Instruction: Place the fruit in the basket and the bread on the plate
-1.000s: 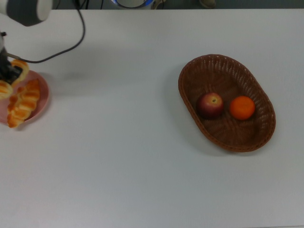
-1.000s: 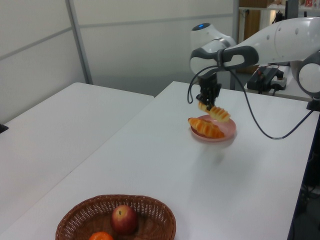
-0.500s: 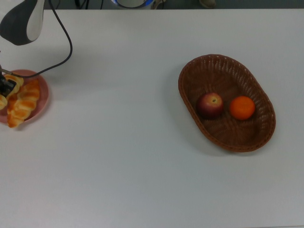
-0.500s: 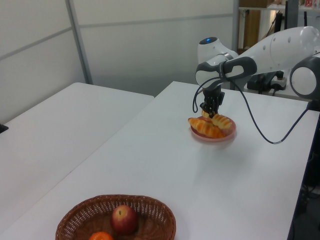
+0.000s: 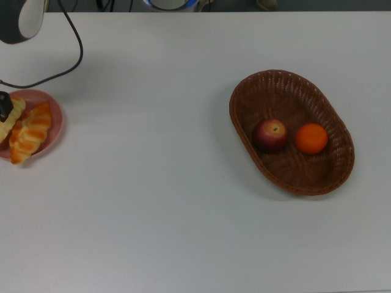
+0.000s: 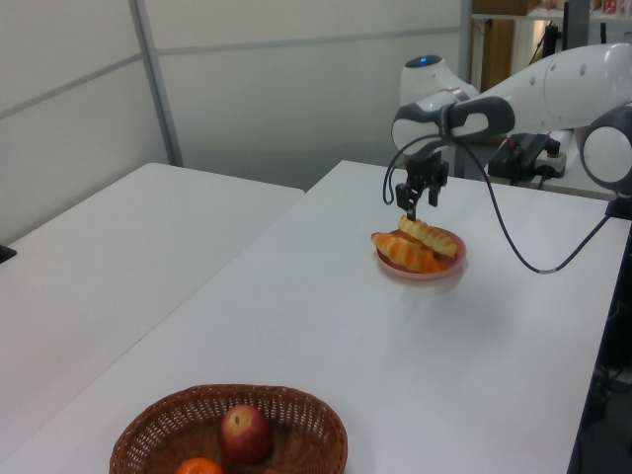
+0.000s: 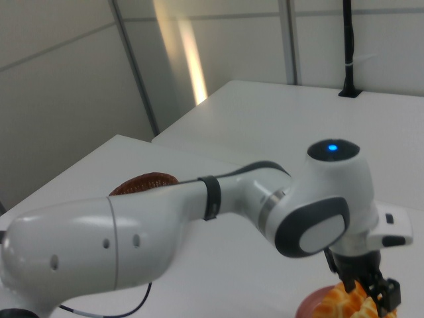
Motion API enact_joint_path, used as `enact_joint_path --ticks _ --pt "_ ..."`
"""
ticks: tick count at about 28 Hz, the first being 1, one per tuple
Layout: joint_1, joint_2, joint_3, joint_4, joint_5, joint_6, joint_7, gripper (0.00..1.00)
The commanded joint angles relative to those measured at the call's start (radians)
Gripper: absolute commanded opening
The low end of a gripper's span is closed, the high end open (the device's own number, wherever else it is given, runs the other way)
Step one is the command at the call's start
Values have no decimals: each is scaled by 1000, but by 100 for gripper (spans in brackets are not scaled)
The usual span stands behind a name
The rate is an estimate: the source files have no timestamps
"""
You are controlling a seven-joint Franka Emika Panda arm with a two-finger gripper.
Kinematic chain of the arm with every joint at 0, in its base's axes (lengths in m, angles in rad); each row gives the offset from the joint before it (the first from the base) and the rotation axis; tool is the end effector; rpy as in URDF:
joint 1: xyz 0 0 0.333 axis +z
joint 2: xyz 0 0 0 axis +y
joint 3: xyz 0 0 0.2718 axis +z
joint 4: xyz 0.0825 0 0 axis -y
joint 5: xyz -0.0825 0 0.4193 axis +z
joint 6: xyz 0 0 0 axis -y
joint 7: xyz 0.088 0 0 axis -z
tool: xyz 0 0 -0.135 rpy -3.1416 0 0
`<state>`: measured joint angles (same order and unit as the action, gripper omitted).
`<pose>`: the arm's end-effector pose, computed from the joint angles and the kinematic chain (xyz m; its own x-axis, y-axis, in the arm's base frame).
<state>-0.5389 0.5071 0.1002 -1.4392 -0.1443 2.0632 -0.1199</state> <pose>0.6502 -0.3274 0.3315 0.9588 -0.2636 0.1063 -0.2740 -0.9566 0.0991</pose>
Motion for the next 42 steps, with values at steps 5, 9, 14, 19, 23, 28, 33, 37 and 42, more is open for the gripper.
enact_joint_path --ticks 5,9,14,19,23,28,33,37,42 --pt "118 -176 1 -21 98 -173 -26 100" --pt "188 -229 1 -17 103 -271 -26 100" --pt "244 -280 1 -15 108 -310 -24 100" --pt "267 -300 3 -15 108 -311 -24 100" --pt "272 -295 3 -17 111 -314 -26 100" --pt "273 -289 3 -23 114 -314 -32 100" --pt "272 -286 1 -23 114 -314 -32 100" --pt "270 -285 1 -23 114 -313 -34 100" --pt "272 -285 1 -24 114 -313 -34 100"
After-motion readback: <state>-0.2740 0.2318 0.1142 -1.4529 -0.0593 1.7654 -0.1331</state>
